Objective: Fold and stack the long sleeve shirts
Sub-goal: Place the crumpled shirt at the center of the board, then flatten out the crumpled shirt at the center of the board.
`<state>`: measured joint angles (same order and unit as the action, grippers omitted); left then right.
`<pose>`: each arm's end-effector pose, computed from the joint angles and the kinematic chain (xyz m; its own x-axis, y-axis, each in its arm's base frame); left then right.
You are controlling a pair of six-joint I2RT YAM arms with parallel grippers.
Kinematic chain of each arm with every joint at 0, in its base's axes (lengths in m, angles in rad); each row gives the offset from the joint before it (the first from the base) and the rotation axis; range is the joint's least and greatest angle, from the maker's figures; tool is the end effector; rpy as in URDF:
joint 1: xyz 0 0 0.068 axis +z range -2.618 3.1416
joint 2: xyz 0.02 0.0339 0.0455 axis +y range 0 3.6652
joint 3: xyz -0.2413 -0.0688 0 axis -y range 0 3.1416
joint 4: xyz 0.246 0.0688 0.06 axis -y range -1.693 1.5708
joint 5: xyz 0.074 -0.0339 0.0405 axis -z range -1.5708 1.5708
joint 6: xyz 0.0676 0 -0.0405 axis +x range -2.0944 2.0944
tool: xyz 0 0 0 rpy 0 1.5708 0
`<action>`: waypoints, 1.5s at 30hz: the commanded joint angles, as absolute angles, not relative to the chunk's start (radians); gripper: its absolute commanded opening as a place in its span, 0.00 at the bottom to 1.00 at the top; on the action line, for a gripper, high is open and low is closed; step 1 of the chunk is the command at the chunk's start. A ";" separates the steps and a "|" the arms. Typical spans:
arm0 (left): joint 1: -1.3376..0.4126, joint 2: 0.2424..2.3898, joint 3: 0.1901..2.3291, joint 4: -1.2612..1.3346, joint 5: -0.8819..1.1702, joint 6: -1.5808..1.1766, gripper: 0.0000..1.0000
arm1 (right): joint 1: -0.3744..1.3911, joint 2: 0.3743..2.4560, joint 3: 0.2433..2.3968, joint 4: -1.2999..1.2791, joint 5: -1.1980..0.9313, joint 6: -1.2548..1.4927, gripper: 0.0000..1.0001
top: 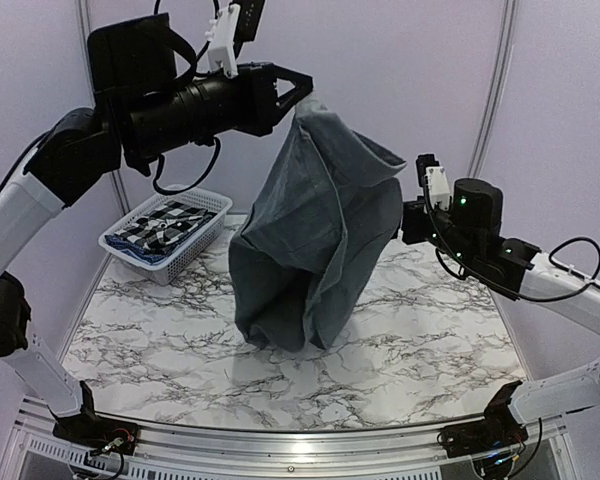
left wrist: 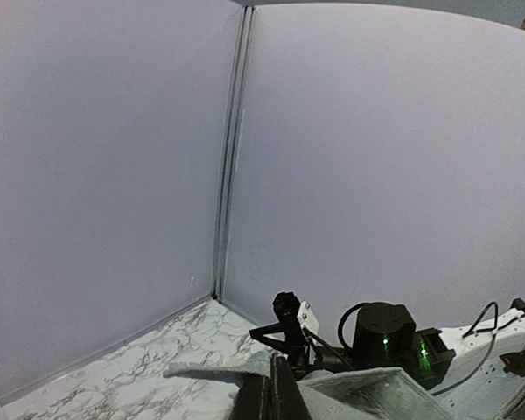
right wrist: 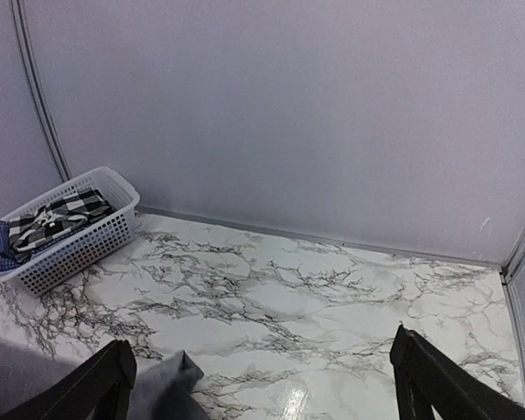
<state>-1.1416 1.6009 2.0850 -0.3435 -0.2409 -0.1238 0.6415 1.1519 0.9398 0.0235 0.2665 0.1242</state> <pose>0.1625 -0.3164 0.5419 -0.0390 -0.2029 -0.9784 0.7859 0.5984 -0.1554 0.2604 0.1723 0.3147 -0.1949 0.0036 -0.9808 -0.3486 0.9345 0.0727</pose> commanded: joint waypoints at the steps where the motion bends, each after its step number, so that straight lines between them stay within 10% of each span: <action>1: -1.169 1.649 2.195 -0.267 -0.313 -0.074 0.00 | 0.654 1.084 0.998 0.030 0.275 0.105 0.99; 16: -0.702 2.081 2.086 -0.296 0.219 -0.415 0.01 | 0.625 1.204 0.992 -0.115 0.323 0.196 0.98; 23: -0.623 2.260 2.207 -0.323 0.194 -0.490 0.59 | 0.610 1.293 0.957 -0.129 0.215 0.240 0.98; 28: -0.635 2.130 2.010 -0.323 0.111 -0.496 0.84 | 0.602 1.340 0.922 -0.136 0.171 0.274 0.99; 45: -0.972 1.758 1.286 -0.288 -0.103 -0.555 0.73 | 0.545 1.432 0.785 -0.103 0.040 0.371 0.86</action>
<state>-0.9276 1.7649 1.3499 -0.3172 -0.0799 -0.5156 0.5510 1.4029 0.7937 -0.1326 0.1059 0.3370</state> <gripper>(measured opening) 0.739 0.890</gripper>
